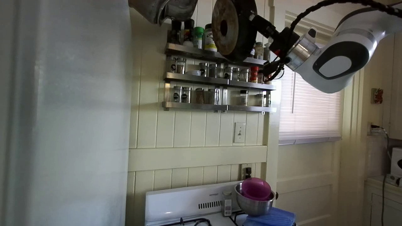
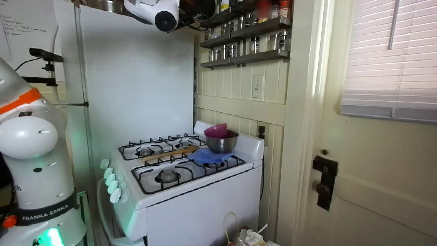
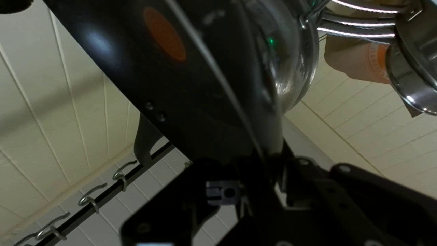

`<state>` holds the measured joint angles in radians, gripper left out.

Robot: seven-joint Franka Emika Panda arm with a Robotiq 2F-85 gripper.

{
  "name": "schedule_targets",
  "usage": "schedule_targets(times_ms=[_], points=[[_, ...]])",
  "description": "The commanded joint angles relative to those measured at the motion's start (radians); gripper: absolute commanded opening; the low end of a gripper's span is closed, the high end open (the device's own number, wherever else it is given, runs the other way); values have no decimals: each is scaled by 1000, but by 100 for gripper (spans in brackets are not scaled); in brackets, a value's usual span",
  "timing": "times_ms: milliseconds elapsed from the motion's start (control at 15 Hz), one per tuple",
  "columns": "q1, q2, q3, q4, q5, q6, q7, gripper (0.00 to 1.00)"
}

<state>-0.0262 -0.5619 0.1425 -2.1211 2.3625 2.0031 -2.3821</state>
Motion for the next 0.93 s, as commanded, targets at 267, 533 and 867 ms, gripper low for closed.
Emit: schedule_targets(times_ms=[267, 533, 867], points=[[-6, -24, 3, -12, 49, 9, -33, 2], [-9, -27, 4, -10, 48, 9, -39, 2], [-6, -30, 8, -8, 49, 6, -42, 2]])
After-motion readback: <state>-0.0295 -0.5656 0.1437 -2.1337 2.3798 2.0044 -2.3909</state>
